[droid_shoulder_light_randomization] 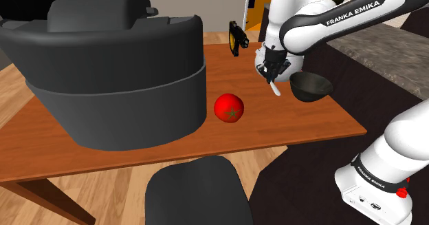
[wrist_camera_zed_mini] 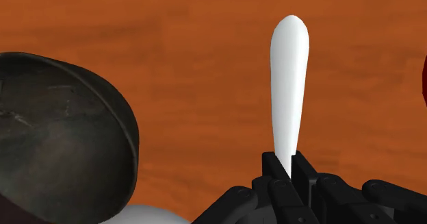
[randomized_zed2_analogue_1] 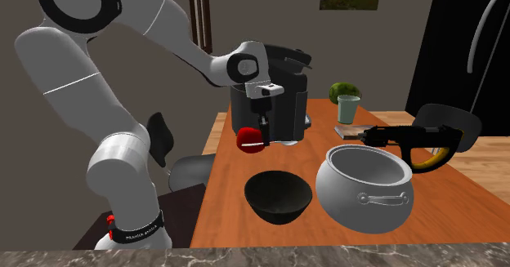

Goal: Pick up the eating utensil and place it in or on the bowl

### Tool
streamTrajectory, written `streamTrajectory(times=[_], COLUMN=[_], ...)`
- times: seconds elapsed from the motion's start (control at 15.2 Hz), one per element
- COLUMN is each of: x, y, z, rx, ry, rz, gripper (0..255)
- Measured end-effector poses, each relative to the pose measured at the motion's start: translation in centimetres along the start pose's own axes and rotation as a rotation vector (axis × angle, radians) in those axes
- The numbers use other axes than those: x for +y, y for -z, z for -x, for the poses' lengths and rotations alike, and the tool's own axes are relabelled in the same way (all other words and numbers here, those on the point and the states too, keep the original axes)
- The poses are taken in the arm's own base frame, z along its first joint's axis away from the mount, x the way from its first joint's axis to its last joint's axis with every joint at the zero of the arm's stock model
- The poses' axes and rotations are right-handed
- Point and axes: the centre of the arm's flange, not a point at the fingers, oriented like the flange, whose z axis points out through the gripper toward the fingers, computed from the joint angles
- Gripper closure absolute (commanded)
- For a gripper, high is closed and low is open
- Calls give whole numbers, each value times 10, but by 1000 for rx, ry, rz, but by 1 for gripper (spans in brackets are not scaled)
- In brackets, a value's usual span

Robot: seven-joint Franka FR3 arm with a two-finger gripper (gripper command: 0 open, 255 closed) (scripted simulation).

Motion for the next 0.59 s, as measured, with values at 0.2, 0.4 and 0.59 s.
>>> streamTrajectory(times=[0.2, 0.4, 0.59], x=[1, 4, 13], y=[16, 29, 42], z=[-3, -5, -6], rx=[0, 0, 0], ry=[0, 0, 0], rz=[0, 0, 0], gripper=[255, 255, 255])
